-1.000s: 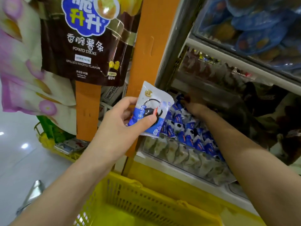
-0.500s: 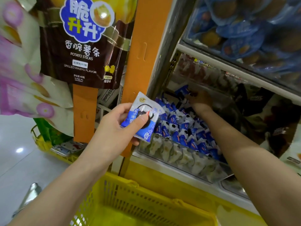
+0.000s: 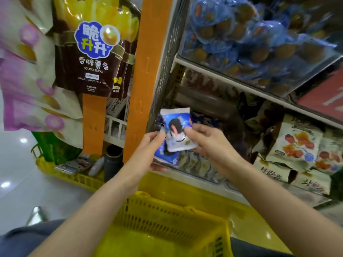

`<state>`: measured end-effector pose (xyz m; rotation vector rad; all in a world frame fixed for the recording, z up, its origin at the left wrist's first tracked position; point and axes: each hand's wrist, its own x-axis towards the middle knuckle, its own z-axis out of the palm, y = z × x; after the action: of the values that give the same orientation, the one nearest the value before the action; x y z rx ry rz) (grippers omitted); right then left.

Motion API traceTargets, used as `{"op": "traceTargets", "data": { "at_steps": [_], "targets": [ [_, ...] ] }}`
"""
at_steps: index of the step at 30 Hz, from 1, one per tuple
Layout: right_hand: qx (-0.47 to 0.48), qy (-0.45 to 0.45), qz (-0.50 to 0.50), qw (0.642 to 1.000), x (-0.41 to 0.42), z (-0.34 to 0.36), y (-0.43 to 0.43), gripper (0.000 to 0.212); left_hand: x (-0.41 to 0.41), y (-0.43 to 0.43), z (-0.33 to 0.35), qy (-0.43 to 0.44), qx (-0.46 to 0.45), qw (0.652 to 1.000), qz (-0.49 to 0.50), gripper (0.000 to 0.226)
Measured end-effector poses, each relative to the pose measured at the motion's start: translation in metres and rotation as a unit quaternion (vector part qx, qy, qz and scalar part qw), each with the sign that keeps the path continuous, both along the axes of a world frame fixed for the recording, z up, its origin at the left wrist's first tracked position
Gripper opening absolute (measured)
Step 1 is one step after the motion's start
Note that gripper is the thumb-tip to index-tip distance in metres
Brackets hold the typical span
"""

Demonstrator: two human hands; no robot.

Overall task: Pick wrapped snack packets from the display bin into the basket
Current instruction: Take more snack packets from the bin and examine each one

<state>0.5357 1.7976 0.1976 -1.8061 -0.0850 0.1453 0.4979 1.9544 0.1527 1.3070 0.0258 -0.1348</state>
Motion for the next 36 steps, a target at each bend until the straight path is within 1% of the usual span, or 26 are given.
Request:
{"op": "traceTargets", "data": {
  "at_steps": [2,3,6,8,10,11,13,15,17,18,20,22,24,26,28,30,31,34,36],
  "targets": [
    [-0.029,-0.018,-0.001,0.999,-0.018,-0.006,0.006,0.022,-0.006,-0.004,0.001,-0.003,-0.027,0.999,-0.026,0.048],
    [-0.033,-0.03,0.01,0.999,-0.025,-0.009,0.007,0.02,-0.008,-0.007,0.001,-0.014,-0.025,0.999,-0.026,0.049],
    [-0.047,-0.075,0.025,0.996,-0.04,-0.011,0.009,0.006,-0.012,-0.01,-0.001,-0.022,-0.035,0.999,0.003,0.034],
    [-0.051,-0.085,-0.02,0.995,-0.043,-0.012,0.008,0.007,-0.012,-0.009,0.0,-0.013,-0.058,0.998,0.011,0.03],
    [-0.047,-0.051,-0.059,0.996,-0.042,-0.011,0.006,0.015,-0.013,-0.008,0.002,-0.014,-0.069,0.998,0.007,0.029],
    [-0.047,-0.023,-0.053,0.997,-0.041,-0.01,0.005,0.021,-0.013,-0.008,0.004,-0.016,-0.067,0.998,0.0,0.029],
    [-0.04,0.023,-0.002,0.999,-0.04,-0.007,0.003,0.026,-0.014,-0.007,0.005,-0.02,-0.054,0.998,-0.025,0.028],
    [-0.029,0.038,0.037,0.998,-0.038,-0.003,0.002,0.023,-0.016,-0.005,0.006,-0.025,-0.043,0.997,-0.055,0.027],
    [-0.009,0.026,0.036,0.999,-0.037,-0.001,-0.001,0.018,-0.016,-0.004,0.005,-0.029,-0.041,0.997,-0.056,0.029],
    [0.005,0.017,0.025,1.0,-0.035,-0.001,-0.003,0.017,-0.015,-0.004,0.004,-0.028,-0.045,0.998,-0.041,0.029],
    [0.048,0.011,-0.002,0.999,-0.032,-0.003,-0.004,0.022,-0.013,-0.002,0.002,-0.014,-0.057,0.998,0.002,0.028],
    [0.111,0.027,-0.023,0.993,-0.03,-0.007,-0.003,0.031,-0.011,-0.001,0.002,-0.005,-0.064,0.998,0.027,0.026],
    [0.135,0.032,-0.024,0.99,-0.029,-0.01,-0.002,0.033,-0.01,-0.002,0.001,-0.007,-0.058,0.998,0.038,0.025],
    [0.096,0.025,-0.01,0.995,-0.03,-0.013,-0.003,0.03,-0.009,-0.002,0.0,-0.02,-0.037,0.998,0.057,0.023],
    [-0.018,0.008,0.007,1.0,-0.031,-0.012,-0.006,0.026,-0.009,0.0,0.0,-0.039,-0.011,0.996,0.076,0.026],
    [-0.121,0.003,0.026,0.992,-0.031,-0.011,-0.011,0.027,-0.008,0.001,0.001,-0.062,0.021,0.994,0.086,0.03],
    [-0.144,0.003,0.041,0.989,-0.031,-0.011,-0.013,0.026,-0.008,0.001,0.002,-0.071,0.032,0.993,0.085,0.031],
    [-0.16,-0.002,0.092,0.983,-0.031,-0.01,-0.016,0.012,-0.009,0.001,0.004,-0.084,0.05,0.993,0.071,0.03],
    [-0.172,-0.001,0.103,0.98,-0.03,-0.006,-0.017,0.014,-0.008,0.002,0.004,-0.089,0.046,0.993,0.067,0.03]
  ]
}}
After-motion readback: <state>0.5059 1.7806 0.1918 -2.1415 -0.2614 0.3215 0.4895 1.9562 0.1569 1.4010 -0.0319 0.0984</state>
